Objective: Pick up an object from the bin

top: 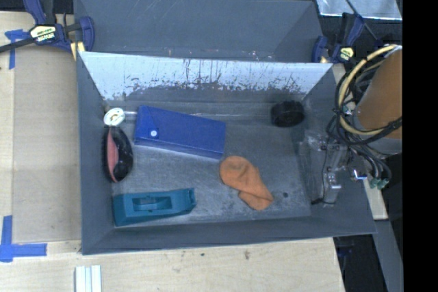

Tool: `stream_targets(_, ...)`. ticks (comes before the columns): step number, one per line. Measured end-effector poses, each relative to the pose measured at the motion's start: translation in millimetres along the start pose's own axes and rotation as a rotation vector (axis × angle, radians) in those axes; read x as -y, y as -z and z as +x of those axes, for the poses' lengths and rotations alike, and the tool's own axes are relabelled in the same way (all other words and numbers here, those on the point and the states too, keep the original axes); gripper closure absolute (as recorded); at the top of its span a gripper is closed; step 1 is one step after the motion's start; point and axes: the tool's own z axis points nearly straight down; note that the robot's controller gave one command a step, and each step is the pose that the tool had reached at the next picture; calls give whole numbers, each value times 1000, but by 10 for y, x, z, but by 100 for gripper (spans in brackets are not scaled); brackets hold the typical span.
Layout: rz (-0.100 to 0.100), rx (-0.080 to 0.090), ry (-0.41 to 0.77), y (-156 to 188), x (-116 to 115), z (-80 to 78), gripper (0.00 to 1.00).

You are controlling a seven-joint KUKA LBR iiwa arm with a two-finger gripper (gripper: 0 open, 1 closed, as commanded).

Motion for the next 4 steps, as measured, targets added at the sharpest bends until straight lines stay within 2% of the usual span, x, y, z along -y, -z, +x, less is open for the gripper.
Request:
stream_targets(1, 2, 9, 4, 45, -6, -18, 0)
stream_targets(2, 0, 11, -113, -597, -311, -58, 0)
stream_targets(3, 1, 8, 37, -596, -742, -54, 0)
stream_targets(4, 0, 12, 56, -401, -1085, -59, 0)
